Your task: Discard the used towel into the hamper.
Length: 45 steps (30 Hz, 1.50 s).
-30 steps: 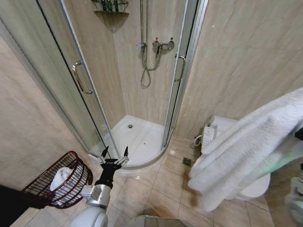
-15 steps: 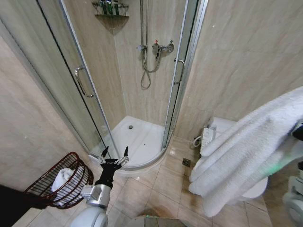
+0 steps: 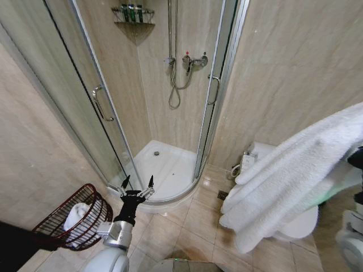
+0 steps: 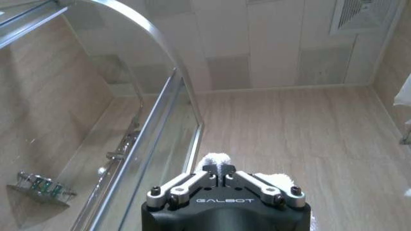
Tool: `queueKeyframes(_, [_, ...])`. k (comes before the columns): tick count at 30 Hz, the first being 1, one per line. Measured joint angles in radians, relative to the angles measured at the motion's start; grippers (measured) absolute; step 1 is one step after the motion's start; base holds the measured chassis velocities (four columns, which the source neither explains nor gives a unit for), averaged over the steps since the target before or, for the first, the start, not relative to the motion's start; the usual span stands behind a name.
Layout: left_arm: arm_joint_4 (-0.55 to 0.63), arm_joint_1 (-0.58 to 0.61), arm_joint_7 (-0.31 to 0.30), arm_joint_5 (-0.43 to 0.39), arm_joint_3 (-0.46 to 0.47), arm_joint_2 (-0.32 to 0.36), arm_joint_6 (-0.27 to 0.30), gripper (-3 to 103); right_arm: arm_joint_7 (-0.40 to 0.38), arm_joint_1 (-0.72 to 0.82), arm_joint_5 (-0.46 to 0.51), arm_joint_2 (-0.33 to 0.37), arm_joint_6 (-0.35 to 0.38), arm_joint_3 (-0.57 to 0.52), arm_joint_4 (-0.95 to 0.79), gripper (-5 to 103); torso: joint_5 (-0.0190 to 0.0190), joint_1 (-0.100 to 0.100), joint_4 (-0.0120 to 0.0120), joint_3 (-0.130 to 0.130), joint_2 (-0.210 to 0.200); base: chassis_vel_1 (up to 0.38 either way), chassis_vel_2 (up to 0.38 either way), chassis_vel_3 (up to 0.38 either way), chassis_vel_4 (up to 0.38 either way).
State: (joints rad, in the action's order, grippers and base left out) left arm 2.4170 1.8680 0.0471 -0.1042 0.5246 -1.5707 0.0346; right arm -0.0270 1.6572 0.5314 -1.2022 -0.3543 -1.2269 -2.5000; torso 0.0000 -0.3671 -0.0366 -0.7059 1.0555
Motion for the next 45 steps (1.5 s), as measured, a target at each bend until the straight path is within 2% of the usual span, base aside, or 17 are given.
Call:
queueKeyframes(7, [0.000,0.000,0.000,0.000,0.000,0.000,0.000,100,0.002,0.004,-0.004,-0.019,-0.004,0.011,0.000,2,0.0001,-0.014,0.0000,-0.019,0.034,0.000,0.000,0.000,0.000])
queueKeyframes(28, [0.000,0.000,0.000,0.000,0.000,0.000,0.000,100,0.009,0.018,-0.007,-0.004,-0.009,-0.008,0.000,2,0.0001,-0.062,0.0000,-0.077,0.139,0.000,0.000,0.000,0.000])
queueKeyframes(45, [0.000,0.000,0.000,0.000,0.000,0.000,0.000,100,0.011,0.037,-0.018,-0.020,-0.009,-0.015,0.000,2,0.0000,-0.103,0.0000,-0.128,0.231,0.000,0.000,0.000,0.000])
